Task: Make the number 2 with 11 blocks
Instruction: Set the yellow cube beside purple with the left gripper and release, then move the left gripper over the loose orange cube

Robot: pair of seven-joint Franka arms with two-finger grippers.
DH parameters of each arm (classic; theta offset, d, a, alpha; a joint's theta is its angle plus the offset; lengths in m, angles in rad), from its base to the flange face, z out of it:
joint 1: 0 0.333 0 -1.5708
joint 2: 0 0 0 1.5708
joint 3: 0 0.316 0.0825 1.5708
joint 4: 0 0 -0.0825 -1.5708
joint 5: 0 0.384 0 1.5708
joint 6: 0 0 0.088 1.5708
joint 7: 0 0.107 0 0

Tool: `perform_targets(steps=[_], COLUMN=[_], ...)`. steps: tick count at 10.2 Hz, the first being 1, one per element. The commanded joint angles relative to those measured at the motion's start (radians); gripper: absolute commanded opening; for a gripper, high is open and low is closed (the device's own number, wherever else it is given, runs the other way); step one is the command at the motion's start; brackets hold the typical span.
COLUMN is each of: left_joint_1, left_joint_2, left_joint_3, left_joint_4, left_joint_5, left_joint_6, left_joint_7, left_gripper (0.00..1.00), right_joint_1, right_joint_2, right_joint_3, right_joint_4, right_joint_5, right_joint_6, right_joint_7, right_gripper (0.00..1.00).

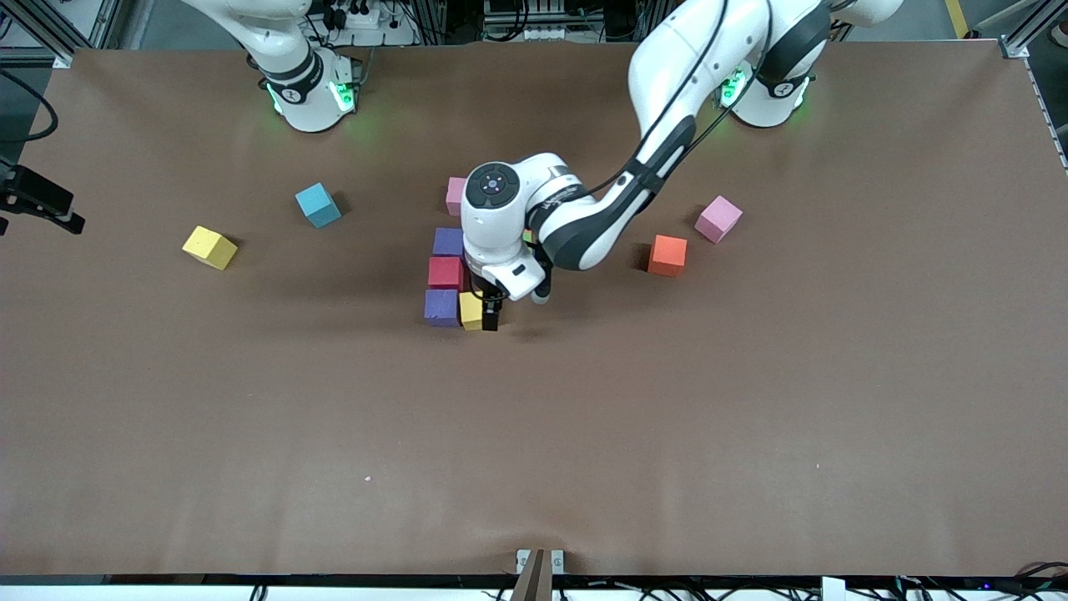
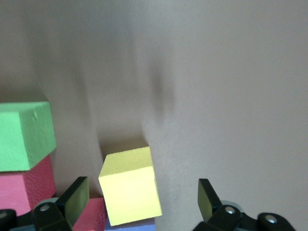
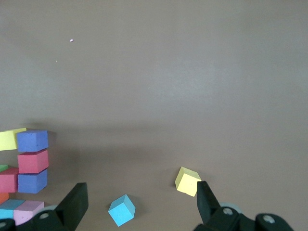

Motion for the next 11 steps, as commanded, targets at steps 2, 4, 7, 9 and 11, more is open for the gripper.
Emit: perform_targets(steps=[2, 4, 7, 9, 11], left_joint_1=[0.204, 0.342, 0.608, 0.770, 0.864], left_joint_2=[-0.158, -0.320, -0.496, -0.522, -0.530], left_joint_3=[-0.130, -0.211, -0.372, -0.423, -0.435], left_joint_4=[-0.231, -0.483, -0.793, -0.815, -0.815], left_joint_5=[-0.031, -0.029, -0.029, -0.029, -0.031], left_joint_6=[-0.063, -0.016, 0.061, 0.052, 0.049], left_joint_7=[0.100, 0.142, 0.208, 0.247, 0.265], left_gripper=[1.00, 1.00, 1.00, 1.00, 1.00], right_joint_1=[-0.016, -0.027, -0.016, -0.021, -0.027], right_joint_2=[0.006, 0.006, 0.006, 0.006, 0.006], right_joint_3=[0.010, 0.010, 0.016, 0.014, 0.014], right_joint_4=[0.015, 0.015, 0.018, 0.016, 0.019], right_joint_5=[0.002, 0.004, 0.014, 0.024, 0.025], right_joint_6=[0.000, -0.001, 0.002, 0.006, 0.008], right_joint_7=[-0.011, -0.011, -0.010, -0.011, -0.011], right_gripper=[1.00, 1.00, 1.00, 1.00, 1.00])
